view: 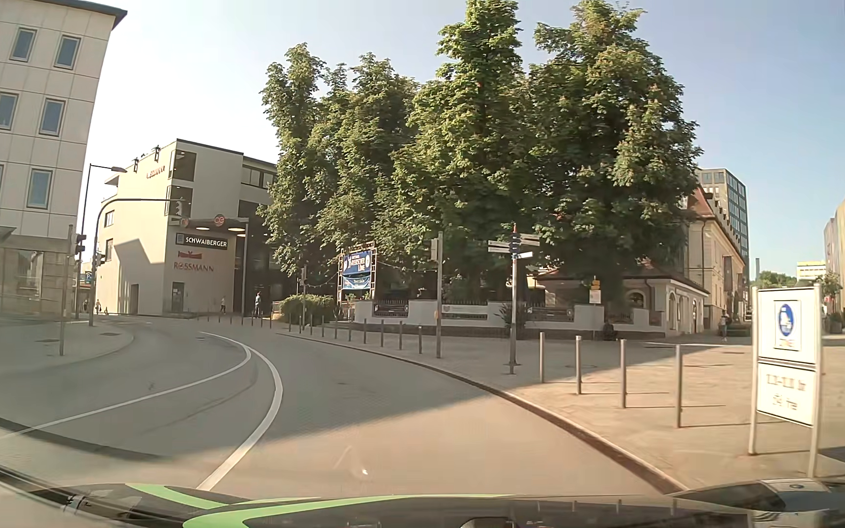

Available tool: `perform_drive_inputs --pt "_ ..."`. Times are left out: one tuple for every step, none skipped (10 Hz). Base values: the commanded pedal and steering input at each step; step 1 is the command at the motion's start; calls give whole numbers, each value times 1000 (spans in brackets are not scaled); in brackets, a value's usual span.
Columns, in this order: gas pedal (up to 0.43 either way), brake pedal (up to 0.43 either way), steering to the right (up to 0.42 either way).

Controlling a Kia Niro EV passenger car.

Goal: Follow the waypoints while adhering to traffic rules and regulations

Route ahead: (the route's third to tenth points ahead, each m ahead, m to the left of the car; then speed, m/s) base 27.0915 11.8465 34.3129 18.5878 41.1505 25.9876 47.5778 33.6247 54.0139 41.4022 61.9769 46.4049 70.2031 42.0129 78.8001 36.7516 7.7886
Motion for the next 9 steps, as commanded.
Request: perform_drive_inputs --pt "138 0 -87" --pt "138 0 -87" --pt "138 0 -87" --pt "138 0 -88" --pt "138 0 -89" --pt "138 0 -92" --pt "138 0 -95" --pt "138 0 -97" --pt "138 0 -99"
